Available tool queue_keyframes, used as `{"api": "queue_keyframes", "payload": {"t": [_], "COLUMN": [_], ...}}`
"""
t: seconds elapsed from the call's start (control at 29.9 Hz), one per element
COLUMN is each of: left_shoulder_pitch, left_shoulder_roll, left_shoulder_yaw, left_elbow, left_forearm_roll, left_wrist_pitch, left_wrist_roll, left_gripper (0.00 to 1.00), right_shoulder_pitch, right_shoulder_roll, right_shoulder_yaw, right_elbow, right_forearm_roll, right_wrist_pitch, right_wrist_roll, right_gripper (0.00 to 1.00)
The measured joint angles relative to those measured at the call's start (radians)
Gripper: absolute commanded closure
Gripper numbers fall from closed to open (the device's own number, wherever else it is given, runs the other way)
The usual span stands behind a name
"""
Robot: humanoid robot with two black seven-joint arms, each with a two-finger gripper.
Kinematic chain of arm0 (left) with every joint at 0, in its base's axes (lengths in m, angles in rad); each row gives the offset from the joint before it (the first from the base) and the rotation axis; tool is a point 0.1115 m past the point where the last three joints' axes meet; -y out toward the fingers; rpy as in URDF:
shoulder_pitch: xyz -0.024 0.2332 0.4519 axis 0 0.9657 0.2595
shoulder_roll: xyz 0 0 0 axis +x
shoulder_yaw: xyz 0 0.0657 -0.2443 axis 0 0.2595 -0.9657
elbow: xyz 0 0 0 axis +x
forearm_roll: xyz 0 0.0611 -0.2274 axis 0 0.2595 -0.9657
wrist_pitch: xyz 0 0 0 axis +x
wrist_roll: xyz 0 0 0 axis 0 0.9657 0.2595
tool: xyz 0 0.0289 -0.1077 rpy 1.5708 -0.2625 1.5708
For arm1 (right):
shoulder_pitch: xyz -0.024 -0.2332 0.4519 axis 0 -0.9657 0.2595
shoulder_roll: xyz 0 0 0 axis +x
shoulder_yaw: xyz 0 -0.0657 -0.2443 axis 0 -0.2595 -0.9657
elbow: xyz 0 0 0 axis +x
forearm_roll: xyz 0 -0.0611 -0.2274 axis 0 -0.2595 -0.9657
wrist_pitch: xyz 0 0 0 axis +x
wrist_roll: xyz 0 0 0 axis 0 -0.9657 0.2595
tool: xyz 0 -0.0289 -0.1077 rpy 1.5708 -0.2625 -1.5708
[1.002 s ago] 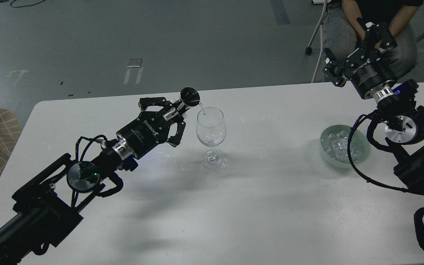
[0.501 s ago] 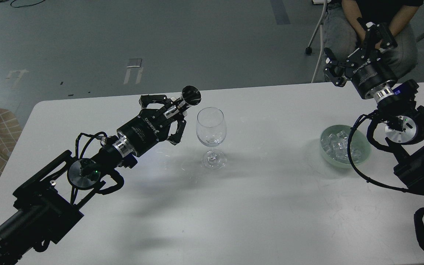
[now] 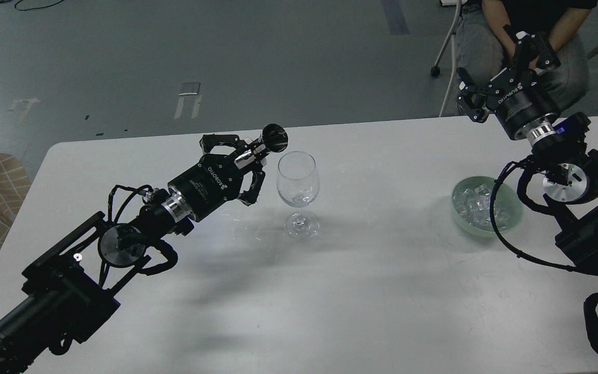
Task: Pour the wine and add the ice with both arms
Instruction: 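Position the jigger above the wine glass rim with the left gripper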
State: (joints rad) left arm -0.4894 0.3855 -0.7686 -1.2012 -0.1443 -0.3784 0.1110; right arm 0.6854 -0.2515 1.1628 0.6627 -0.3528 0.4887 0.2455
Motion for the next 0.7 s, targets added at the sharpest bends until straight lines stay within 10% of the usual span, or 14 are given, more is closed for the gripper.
{"api": "queue_keyframes", "payload": {"t": [0.7], "left_shoulder_pitch": [-0.010], "left_shoulder_roll": [0.000], "left_shoulder_yaw": [0.000], "left_elbow": [0.001], "left_forearm_roll": [0.084], "left_wrist_pitch": [-0.011], "left_wrist_roll": [-0.035], "left_gripper": [1.00], "right_shoulder_pitch": [-0.001], "right_shoulder_roll": [0.000], "right_shoulder_yaw": [0.001], "right_elbow": [0.000], "right_forearm_roll": [0.000], "right_wrist_pitch": [0.000], "right_wrist_roll": [0.000], "right_gripper": [0.00]}}
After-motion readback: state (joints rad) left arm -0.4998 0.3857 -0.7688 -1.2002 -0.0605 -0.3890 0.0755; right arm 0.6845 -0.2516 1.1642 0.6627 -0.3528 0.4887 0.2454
